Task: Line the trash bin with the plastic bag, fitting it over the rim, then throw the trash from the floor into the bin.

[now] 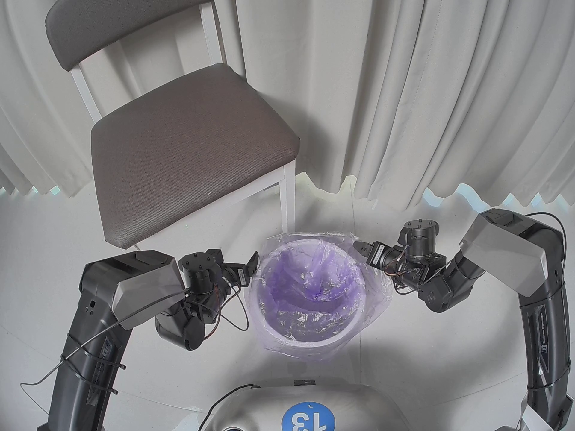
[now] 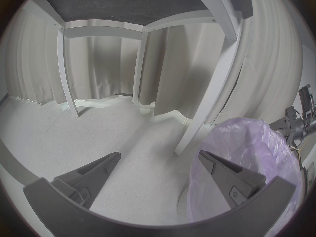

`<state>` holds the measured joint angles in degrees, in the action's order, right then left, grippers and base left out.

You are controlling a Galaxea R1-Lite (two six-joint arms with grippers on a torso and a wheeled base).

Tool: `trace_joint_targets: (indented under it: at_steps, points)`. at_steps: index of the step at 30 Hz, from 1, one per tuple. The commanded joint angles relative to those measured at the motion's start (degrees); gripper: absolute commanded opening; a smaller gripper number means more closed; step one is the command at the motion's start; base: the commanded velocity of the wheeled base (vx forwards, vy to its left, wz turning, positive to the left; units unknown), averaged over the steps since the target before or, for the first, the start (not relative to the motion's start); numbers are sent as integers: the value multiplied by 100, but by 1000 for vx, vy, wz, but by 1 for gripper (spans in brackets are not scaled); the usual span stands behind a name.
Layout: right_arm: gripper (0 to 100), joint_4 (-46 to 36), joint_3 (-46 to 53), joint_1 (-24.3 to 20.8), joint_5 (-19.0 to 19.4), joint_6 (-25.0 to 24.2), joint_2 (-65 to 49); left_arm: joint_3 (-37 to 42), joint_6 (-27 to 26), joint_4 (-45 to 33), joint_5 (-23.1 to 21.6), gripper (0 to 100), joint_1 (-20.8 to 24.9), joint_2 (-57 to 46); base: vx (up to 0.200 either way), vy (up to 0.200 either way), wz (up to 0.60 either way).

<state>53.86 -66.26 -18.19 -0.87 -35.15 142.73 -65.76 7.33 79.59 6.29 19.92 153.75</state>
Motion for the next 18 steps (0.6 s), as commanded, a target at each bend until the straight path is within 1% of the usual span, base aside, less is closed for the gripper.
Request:
trace_joint_targets:
  at_steps: [1,7,13,16,18]
  points:
    - [100,2,-54,-18,-1,-1,133,37,-3,4,13,100,12,85,0,0,0]
    - [100,-7,-160,-27,-10,34,308,72,-12,109,21,100,12,199,0,0,0]
    - [100,46,-265,8,-203,535,590,72,-65,329,39,100,12,393,0,0,0]
    - [100,63,-335,17,-555,931,730,89,-161,496,57,100,12,489,0,0,0]
    - [100,99,-344,17,-608,1010,748,116,-179,549,57,100,12,489,0,0,0]
